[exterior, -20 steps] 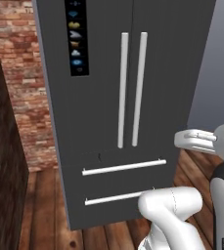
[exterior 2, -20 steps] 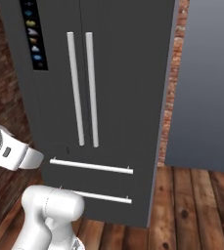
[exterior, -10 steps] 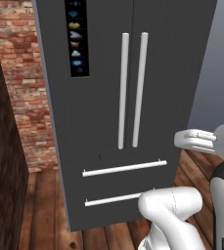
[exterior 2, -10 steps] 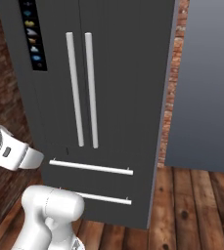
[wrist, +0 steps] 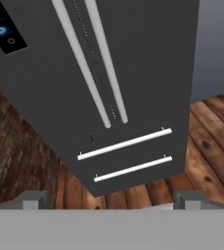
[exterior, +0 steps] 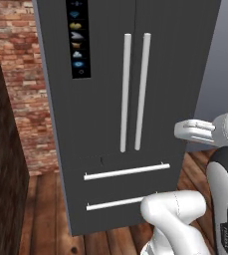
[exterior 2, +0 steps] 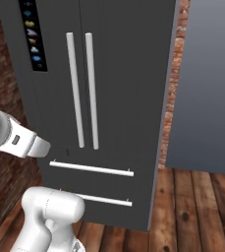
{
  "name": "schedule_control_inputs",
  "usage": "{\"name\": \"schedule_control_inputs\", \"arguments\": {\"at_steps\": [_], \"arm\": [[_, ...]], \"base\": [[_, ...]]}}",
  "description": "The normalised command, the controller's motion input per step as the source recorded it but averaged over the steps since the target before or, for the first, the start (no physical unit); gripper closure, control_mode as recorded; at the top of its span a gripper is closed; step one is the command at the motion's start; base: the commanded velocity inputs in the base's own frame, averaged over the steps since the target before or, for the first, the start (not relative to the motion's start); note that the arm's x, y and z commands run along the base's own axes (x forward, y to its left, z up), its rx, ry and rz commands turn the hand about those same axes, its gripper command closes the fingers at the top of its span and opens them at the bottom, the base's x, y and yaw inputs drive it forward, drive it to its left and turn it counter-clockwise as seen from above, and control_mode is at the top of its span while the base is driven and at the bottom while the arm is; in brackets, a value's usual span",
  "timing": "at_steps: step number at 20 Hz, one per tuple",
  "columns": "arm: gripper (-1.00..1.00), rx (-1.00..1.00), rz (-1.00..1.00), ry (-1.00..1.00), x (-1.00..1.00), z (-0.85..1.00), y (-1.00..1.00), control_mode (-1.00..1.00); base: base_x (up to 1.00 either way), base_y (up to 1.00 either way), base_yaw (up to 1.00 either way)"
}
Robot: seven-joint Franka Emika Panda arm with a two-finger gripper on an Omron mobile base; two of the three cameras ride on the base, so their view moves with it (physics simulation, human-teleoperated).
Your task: Move the hot dog bun to the plate on the dining table and place the condiment next to that plate. Then navigate to the fridge and take the sausage and place it on the plate as well.
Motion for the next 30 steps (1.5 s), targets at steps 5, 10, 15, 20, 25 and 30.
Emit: {"name": "schedule_control_inputs", "arguments": {"at_steps": [5, 10, 15, 20, 25, 30], "arm": [[-1.00, -0.04, 0.00, 0.00, 0.61, 0.42, -0.08, -1.00], [-1.00, -0.05, 0.00, -0.15, 0.40, 0.12, -0.03, -1.00], [-1.00, -0.01, 0.01, -0.17, 0.54, 0.00, -0.07, -1.00], [-1.00, 0.00, 0.11, 0.01, 0.85, 0.16, -0.10, -1.00], [-1.00, -0.07, 0.04, 0.02, 0.66, 0.17, -0.02, -1.00], [-1.00, -0.17, 0.00, -0.03, 0.36, 0.02, -0.03, -1.00]], "base": [[0.00, 0.00, 0.00], [0.00, 0.00, 0.00], [0.00, 0.00, 0.00], [0.00, 0.00, 0.00], [0.00, 0.00, 0.00], [0.00, 0.00, 0.00]]}}
